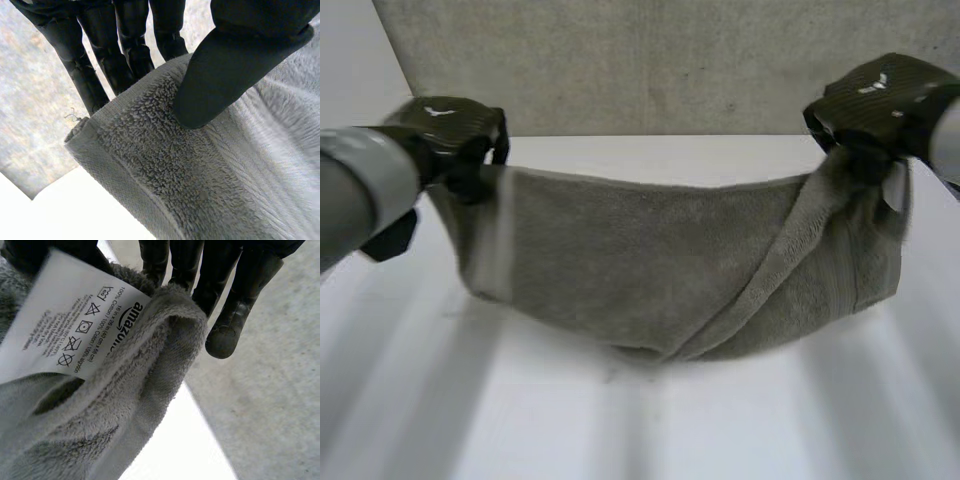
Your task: Fold the towel.
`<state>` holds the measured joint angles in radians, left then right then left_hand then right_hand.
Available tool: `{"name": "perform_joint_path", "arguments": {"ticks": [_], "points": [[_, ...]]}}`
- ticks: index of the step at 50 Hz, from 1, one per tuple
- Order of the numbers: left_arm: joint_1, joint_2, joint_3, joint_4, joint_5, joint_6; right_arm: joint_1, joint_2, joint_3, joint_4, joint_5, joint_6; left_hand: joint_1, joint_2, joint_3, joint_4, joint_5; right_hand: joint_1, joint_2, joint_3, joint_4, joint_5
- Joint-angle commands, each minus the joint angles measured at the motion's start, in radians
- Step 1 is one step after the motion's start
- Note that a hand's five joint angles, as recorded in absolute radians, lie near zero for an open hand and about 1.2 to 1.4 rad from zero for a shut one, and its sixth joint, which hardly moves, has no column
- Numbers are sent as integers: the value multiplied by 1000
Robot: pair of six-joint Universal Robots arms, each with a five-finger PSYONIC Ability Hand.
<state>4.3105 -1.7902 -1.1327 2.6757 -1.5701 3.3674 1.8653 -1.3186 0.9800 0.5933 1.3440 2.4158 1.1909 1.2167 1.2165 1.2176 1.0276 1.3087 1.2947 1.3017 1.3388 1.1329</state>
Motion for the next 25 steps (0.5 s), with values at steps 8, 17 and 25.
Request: {"name": "perform_joint_path", "arguments": {"ticks": [8, 17, 25], "points": [[-5, -187, 338, 463, -103, -213, 92, 145, -75, -794, 225, 152, 205, 180, 180, 179, 194, 88, 102, 95, 57, 89], [9, -158, 4, 490, -97, -243, 87, 111, 271, -765, 90, 128, 205, 180, 180, 179, 194, 88, 102, 95, 57, 89], [60, -123, -382, 585, -78, -235, 86, 165, 567, -765, 21, -61, 205, 180, 180, 179, 194, 88, 102, 95, 57, 89]]}}
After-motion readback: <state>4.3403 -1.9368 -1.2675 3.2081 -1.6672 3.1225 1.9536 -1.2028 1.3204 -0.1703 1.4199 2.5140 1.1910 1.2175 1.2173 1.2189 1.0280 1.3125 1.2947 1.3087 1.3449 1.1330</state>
